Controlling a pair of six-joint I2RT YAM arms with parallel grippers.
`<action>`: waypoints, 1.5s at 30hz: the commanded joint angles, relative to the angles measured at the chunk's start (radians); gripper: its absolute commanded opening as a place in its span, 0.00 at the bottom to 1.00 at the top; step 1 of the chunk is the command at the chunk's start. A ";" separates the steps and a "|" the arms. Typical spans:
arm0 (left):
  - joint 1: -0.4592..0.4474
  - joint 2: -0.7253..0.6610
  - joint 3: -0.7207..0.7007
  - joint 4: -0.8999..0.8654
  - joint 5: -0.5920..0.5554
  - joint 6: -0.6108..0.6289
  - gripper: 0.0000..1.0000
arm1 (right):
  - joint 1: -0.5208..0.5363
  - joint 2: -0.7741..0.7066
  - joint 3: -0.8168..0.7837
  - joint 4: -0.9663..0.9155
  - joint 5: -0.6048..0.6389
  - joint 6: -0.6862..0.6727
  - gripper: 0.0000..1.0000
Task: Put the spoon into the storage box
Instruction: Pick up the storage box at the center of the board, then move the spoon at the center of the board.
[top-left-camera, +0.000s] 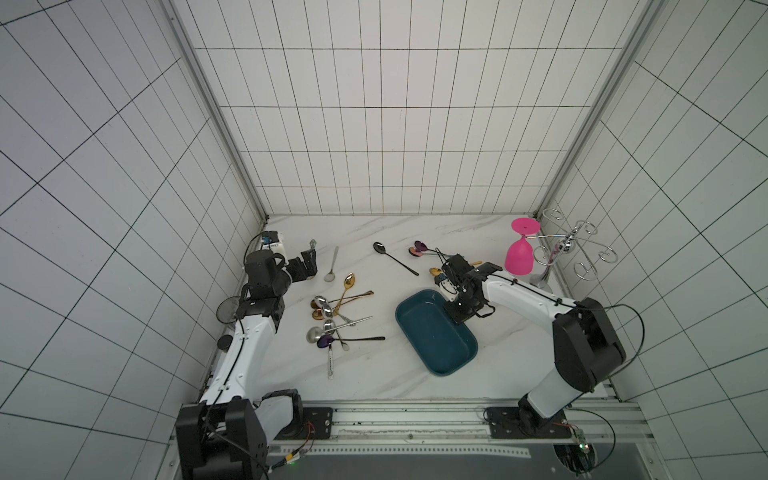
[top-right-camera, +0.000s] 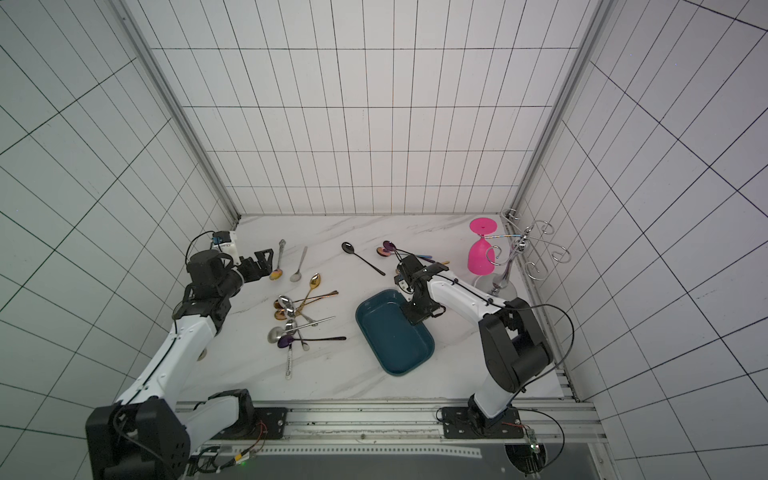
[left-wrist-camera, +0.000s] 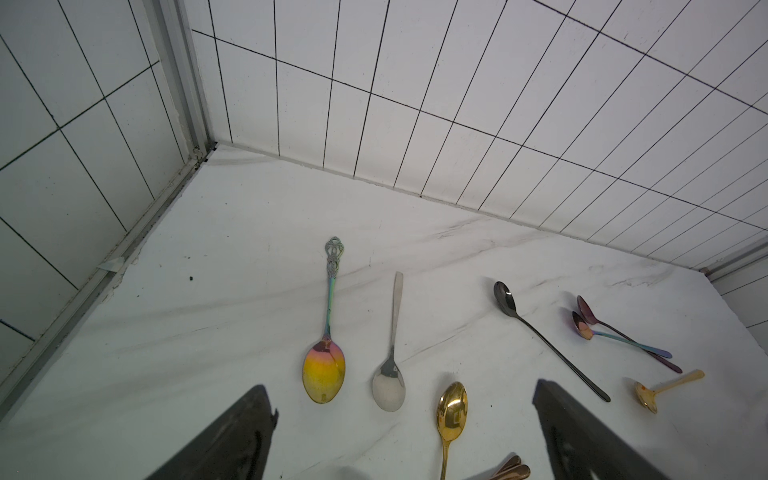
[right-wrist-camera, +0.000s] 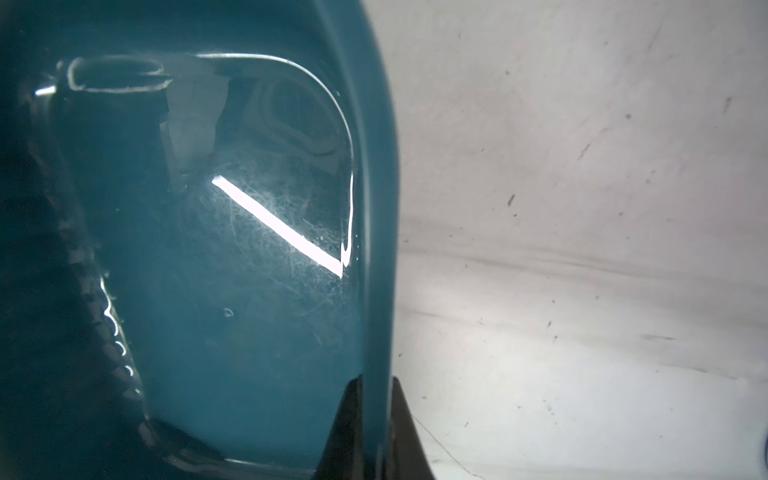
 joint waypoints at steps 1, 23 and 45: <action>0.004 -0.017 0.016 0.016 -0.005 0.001 0.99 | 0.008 -0.053 0.076 -0.101 0.006 -0.037 0.00; 0.020 -0.042 0.034 0.008 -0.033 0.027 0.99 | 0.001 0.614 1.215 -0.234 -0.380 0.285 0.00; -0.001 -0.059 0.038 -0.007 -0.060 0.048 0.99 | 0.053 1.149 1.535 0.472 -0.552 1.057 0.00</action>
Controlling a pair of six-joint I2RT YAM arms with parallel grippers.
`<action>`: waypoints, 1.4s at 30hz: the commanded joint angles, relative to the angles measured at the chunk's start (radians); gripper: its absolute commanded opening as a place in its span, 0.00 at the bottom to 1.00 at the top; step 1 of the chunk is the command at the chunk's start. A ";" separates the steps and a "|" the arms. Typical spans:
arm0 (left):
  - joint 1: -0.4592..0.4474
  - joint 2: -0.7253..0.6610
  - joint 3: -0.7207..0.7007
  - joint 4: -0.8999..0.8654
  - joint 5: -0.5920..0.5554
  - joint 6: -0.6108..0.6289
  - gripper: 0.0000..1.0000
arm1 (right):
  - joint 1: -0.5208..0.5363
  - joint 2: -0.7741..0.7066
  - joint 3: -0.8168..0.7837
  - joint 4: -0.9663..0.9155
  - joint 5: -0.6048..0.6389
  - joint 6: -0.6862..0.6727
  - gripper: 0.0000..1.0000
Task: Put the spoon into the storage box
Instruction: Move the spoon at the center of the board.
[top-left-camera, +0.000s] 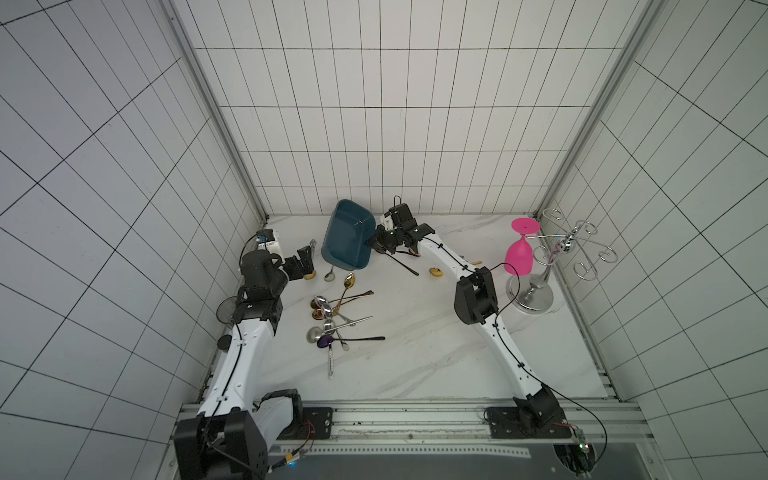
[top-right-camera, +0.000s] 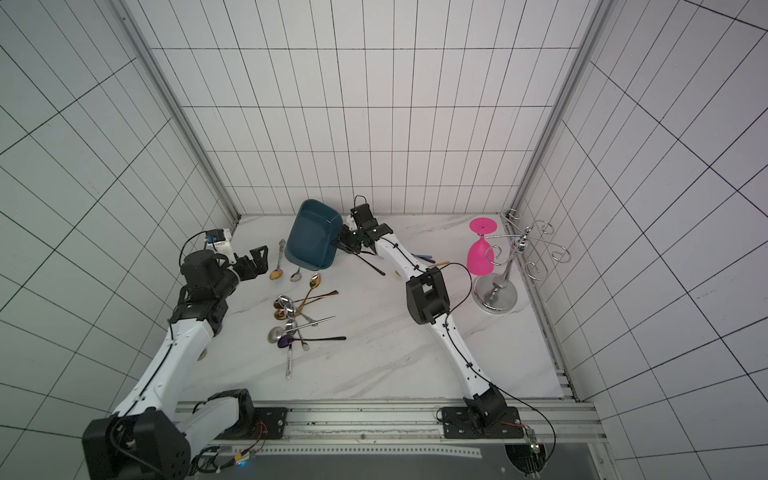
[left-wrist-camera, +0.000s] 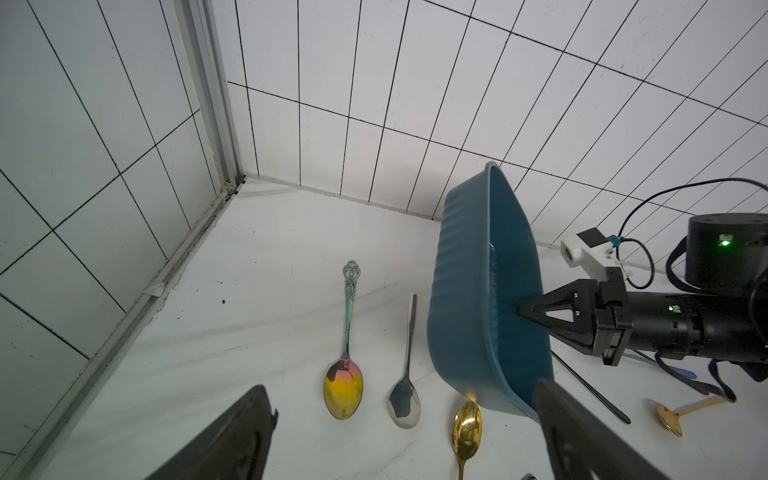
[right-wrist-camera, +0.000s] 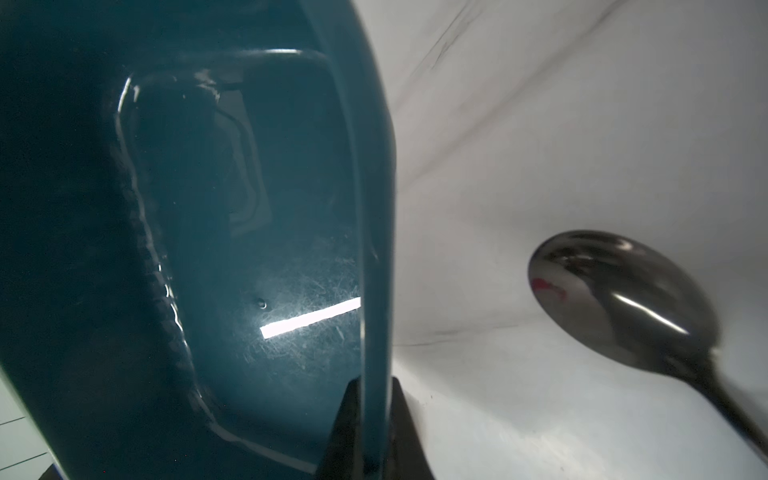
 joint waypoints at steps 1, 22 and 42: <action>-0.007 -0.019 0.025 -0.001 -0.017 0.020 0.99 | 0.017 0.025 0.039 0.053 -0.017 0.072 0.00; 0.001 -0.023 0.004 0.011 0.001 0.011 0.99 | -0.113 -0.114 -0.098 -0.364 0.144 -0.227 0.00; 0.011 -0.020 0.010 -0.011 0.006 0.004 0.99 | -0.240 -0.424 -0.592 -0.488 0.277 -0.563 0.00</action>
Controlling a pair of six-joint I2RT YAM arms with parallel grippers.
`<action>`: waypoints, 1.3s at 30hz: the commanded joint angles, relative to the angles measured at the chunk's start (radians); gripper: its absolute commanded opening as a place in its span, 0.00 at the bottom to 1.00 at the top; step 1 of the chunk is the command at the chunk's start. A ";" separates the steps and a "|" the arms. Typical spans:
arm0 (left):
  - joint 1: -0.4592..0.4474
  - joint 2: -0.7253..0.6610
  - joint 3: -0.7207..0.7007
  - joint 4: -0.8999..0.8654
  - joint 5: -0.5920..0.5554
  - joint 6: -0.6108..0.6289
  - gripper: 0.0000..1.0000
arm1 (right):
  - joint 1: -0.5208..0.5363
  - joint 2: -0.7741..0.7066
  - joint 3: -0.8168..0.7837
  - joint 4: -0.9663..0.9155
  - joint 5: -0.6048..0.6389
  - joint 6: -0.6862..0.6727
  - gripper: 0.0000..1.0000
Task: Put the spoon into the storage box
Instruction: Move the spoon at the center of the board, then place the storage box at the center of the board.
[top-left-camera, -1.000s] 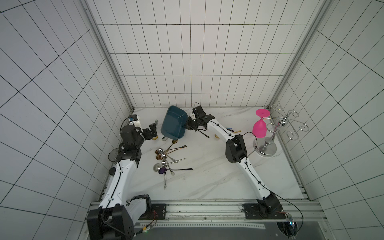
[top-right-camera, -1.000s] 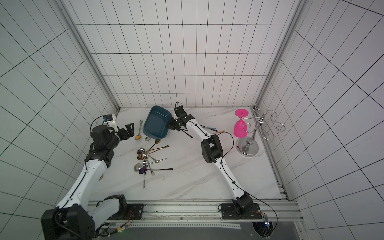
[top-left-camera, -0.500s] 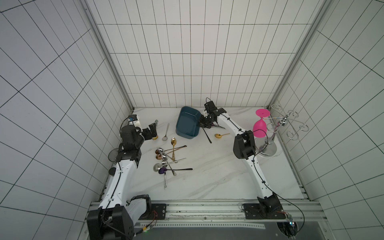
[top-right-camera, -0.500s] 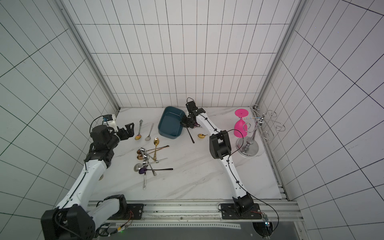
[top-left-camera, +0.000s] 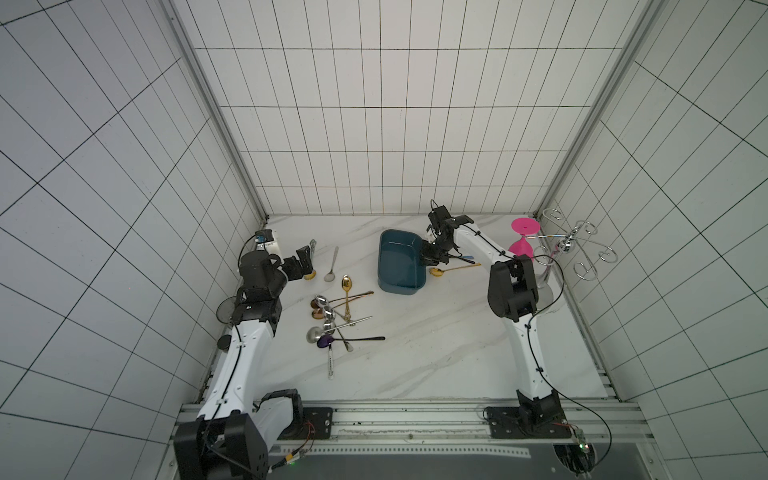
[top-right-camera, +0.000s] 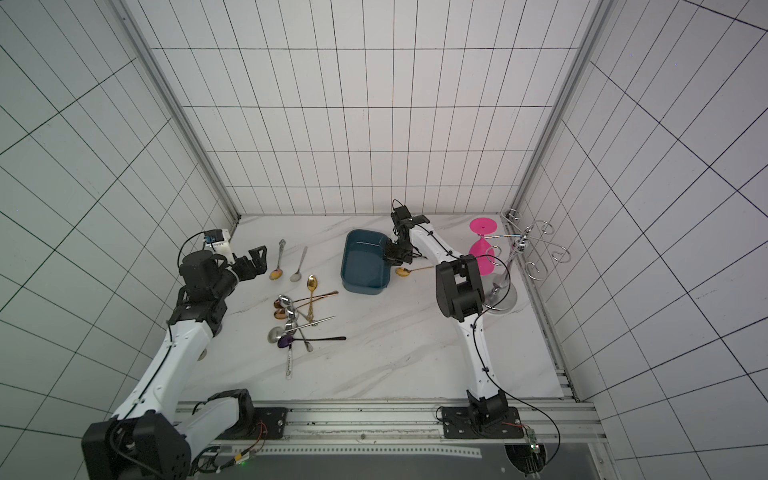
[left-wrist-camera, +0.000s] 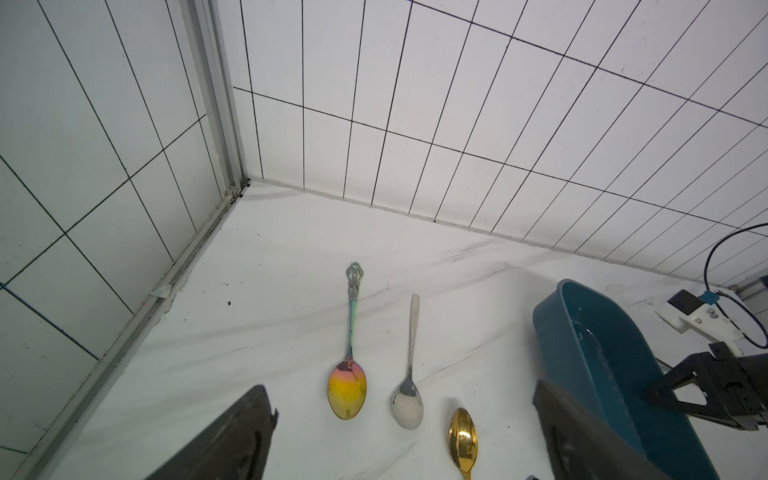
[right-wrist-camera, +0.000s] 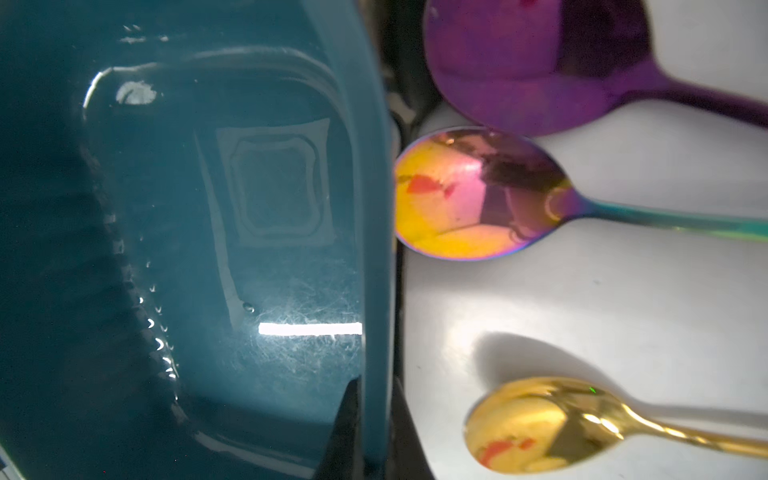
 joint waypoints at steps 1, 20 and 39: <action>0.004 -0.005 0.010 -0.006 0.008 -0.002 0.99 | -0.028 -0.047 -0.078 -0.027 0.070 -0.080 0.00; -0.012 -0.004 0.030 -0.074 0.068 0.040 0.99 | -0.043 -0.261 -0.286 -0.045 0.135 -0.170 0.00; -0.197 0.098 0.072 -0.391 0.142 -0.081 0.93 | 0.060 -0.377 -0.519 0.106 0.169 -0.026 0.00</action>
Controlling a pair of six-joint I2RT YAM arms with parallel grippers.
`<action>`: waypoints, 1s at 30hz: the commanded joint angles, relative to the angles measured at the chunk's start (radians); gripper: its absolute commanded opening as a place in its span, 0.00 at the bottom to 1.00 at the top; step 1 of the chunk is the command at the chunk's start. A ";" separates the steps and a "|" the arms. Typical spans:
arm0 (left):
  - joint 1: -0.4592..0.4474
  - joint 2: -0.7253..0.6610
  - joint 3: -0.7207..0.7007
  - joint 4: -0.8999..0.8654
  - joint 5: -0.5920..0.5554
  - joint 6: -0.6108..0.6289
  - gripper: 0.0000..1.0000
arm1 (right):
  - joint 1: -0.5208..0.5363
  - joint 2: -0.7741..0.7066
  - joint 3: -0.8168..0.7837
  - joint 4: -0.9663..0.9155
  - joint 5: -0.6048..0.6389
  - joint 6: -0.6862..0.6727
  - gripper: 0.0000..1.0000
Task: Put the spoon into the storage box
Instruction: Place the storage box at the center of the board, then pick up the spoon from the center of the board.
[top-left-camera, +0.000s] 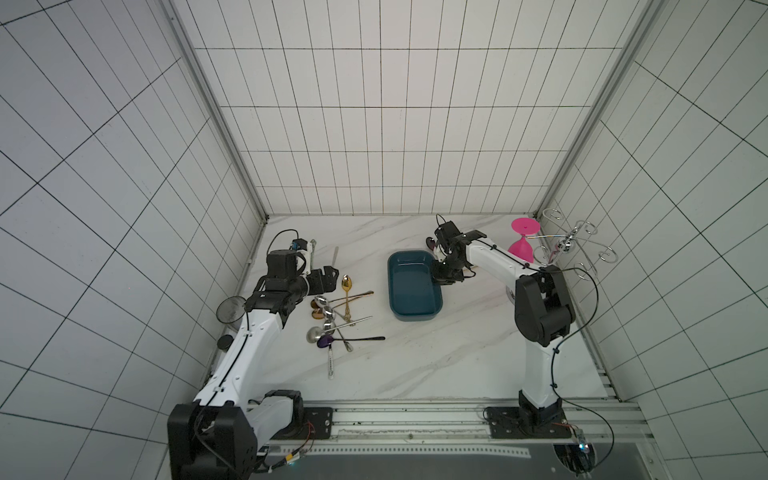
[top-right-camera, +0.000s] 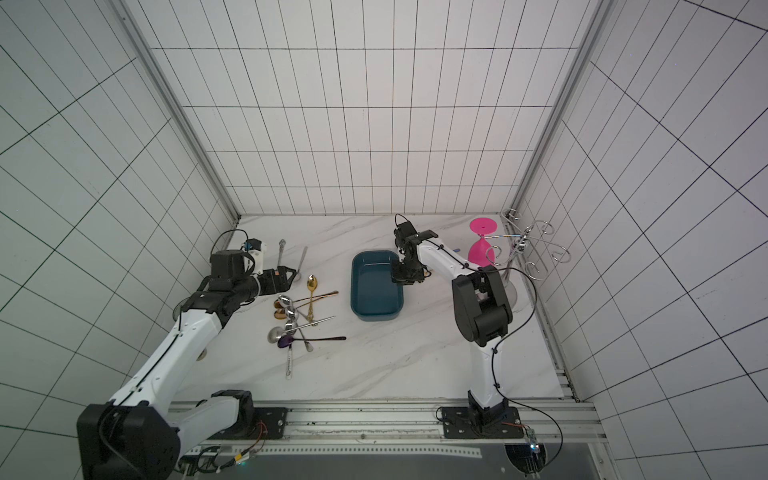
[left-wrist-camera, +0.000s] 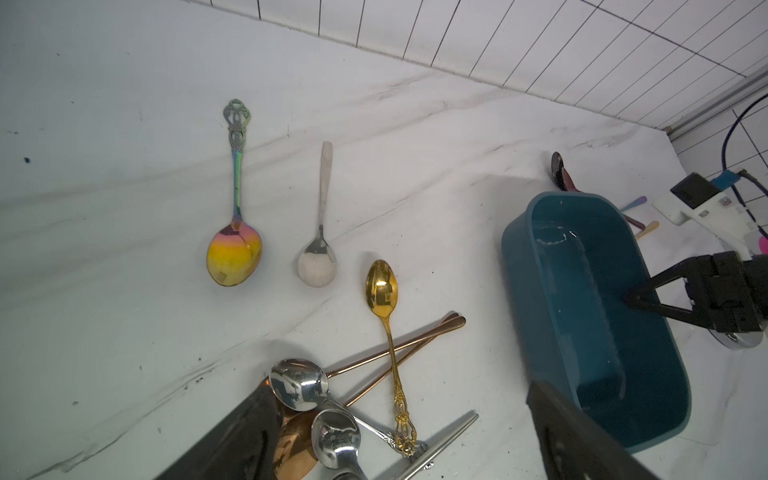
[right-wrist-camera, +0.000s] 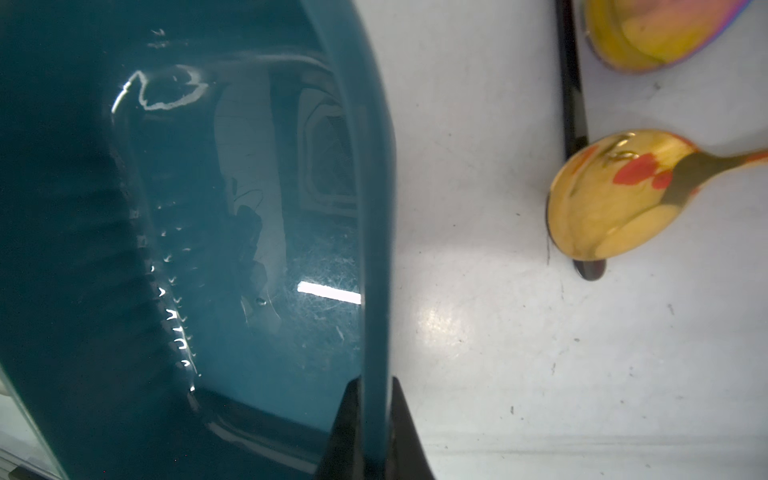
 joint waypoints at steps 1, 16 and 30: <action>-0.012 0.033 -0.015 -0.001 0.044 -0.075 0.92 | -0.006 -0.018 -0.035 0.026 0.022 0.023 0.02; -0.089 0.186 -0.044 0.045 0.059 -0.208 0.78 | -0.020 -0.147 -0.038 0.008 0.068 0.011 0.27; -0.134 0.353 -0.003 0.044 0.026 -0.250 0.60 | -0.083 -0.454 -0.201 0.019 0.190 -0.115 0.46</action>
